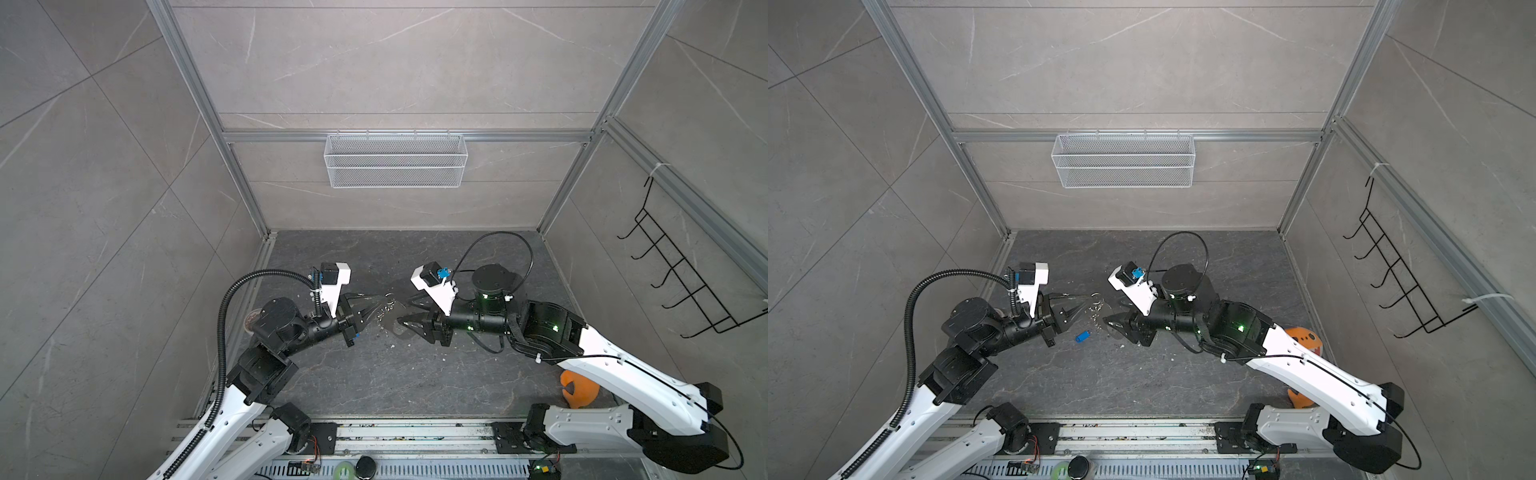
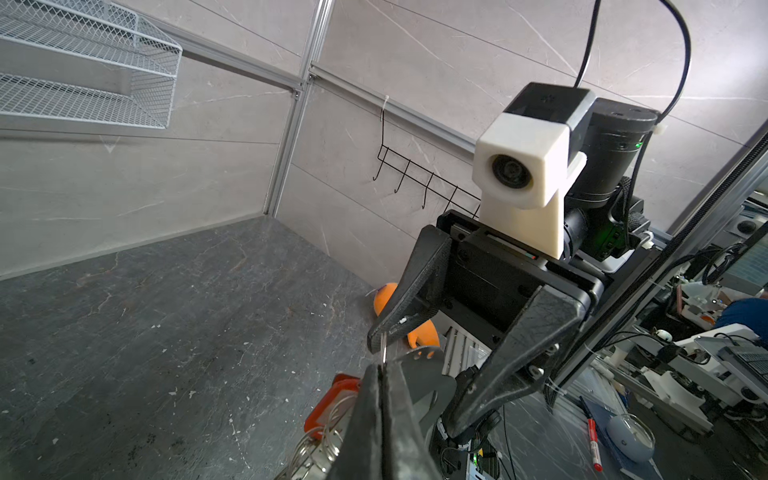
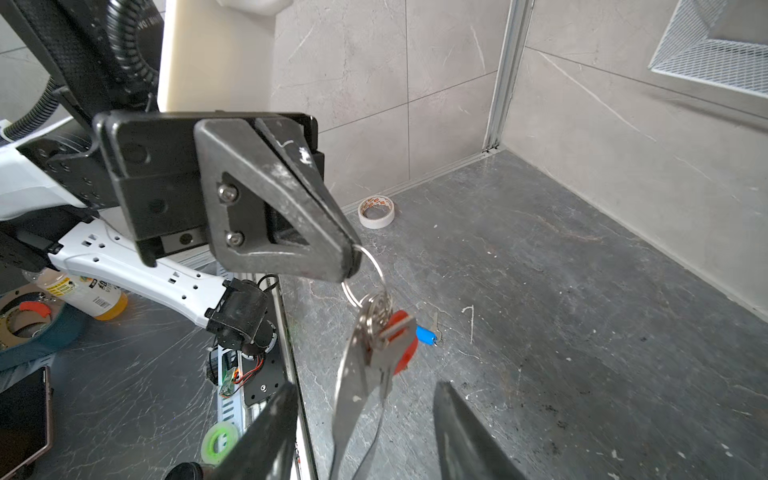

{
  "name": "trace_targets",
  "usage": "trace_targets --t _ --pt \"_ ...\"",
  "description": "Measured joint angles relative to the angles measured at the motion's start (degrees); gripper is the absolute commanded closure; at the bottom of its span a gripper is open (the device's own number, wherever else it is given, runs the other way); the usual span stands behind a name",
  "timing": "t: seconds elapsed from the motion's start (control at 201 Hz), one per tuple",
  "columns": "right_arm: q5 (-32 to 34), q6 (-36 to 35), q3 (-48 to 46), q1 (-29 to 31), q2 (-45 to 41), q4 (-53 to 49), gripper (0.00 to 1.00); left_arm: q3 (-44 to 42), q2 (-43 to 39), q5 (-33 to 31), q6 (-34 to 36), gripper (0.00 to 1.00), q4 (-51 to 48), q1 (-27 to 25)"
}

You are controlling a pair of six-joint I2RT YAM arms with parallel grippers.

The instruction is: Remove the keys from the keyring

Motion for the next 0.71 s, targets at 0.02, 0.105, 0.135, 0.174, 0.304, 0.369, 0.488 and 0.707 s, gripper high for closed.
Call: trace_targets --t 0.02,0.105,0.135,0.174,0.304,0.369,0.488,0.707 --pt "0.02 0.20 0.00 0.00 0.13 -0.02 0.59 0.00 -0.02 -0.09 -0.09 1.00 0.00 0.00" --pt "-0.02 0.04 0.02 0.00 0.96 -0.09 0.71 0.00 -0.07 -0.96 -0.35 1.00 0.00 0.00" --pt "0.02 -0.09 0.02 0.00 1.27 -0.22 0.75 0.00 -0.07 -1.25 -0.44 1.00 0.00 0.00" --pt "0.00 0.20 0.04 0.00 1.62 -0.39 0.80 0.02 -0.07 -1.49 -0.61 1.00 -0.02 0.00" --pt "0.02 -0.11 0.26 0.09 2.49 -0.74 0.92 0.04 0.07 -2.25 -0.79 1.00 -0.11 0.00" --pt "0.17 -0.11 0.46 0.11 2.73 -0.92 0.97 0.11 0.15 -2.73 -0.79 1.00 -0.37 0.00" --pt "0.74 0.07 1.25 0.17 3.04 -1.70 1.00 0.59 0.15 -3.26 -0.79 1.00 -1.18 0.00" --pt "3.28 -0.35 3.26 1.01 3.85 -2.62 1.00 2.75 1.09 -4.44 -0.79 1.00 -2.71 0.00"
